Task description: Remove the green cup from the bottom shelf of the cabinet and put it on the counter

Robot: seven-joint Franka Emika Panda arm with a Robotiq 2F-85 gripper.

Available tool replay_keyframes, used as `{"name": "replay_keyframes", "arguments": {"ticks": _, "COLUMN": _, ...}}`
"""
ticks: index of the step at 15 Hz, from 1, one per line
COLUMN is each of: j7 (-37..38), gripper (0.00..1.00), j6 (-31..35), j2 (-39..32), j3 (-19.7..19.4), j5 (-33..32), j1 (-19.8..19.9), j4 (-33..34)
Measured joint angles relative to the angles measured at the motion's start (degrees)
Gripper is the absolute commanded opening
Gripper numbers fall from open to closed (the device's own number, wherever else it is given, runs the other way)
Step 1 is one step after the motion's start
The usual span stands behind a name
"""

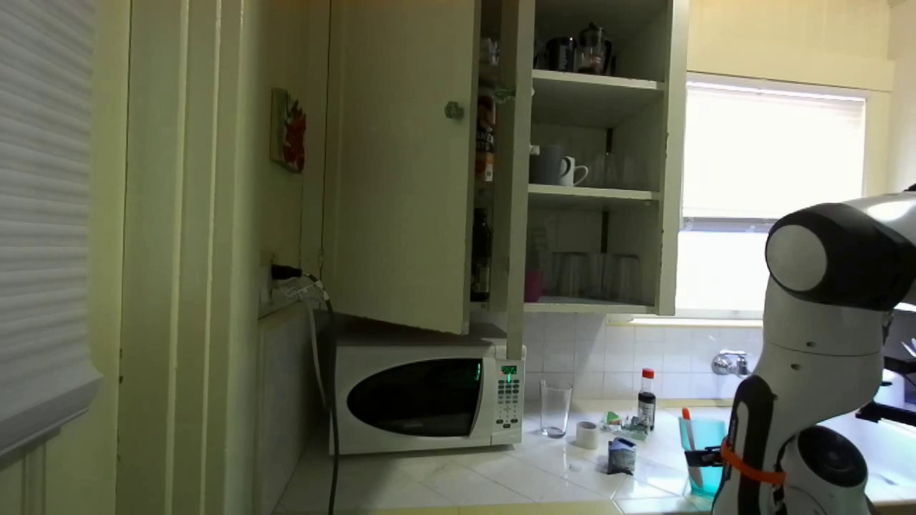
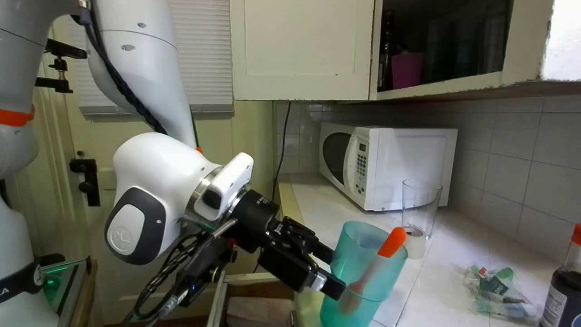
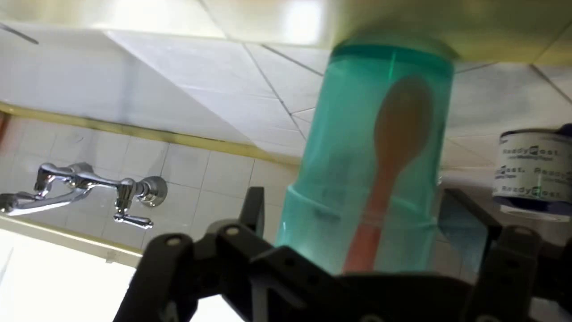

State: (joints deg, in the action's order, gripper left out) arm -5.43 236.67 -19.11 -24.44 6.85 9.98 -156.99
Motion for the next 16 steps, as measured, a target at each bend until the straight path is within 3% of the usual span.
{"name": "replay_keyframes", "arguments": {"ticks": 4, "j7": -11.7, "gripper": 1.0, "j6": -4.4, "j2": 4.9, "j3": -1.0, "j5": 0.6, "j1": 1.8, "j4": 0.0}}
{"name": "replay_keyframes", "arguments": {"ticks": 8, "j7": -24.7, "gripper": 1.0, "j6": -4.5, "j2": 8.7, "j3": -2.4, "j5": 5.6, "j1": 1.7, "j4": 0.0}}
{"name": "replay_keyframes", "arguments": {"ticks": 13, "j7": -37.4, "gripper": 1.0, "j6": -5.2, "j2": 13.2, "j3": -0.7, "j5": 13.0, "j1": 1.2, "j4": 0.0}}
{"name": "replay_keyframes", "arguments": {"ticks": 16, "j7": -44.6, "gripper": 1.0, "j6": -5.2, "j2": 16.0, "j3": 0.5, "j5": 13.8, "j1": 1.3, "j4": 0.0}}
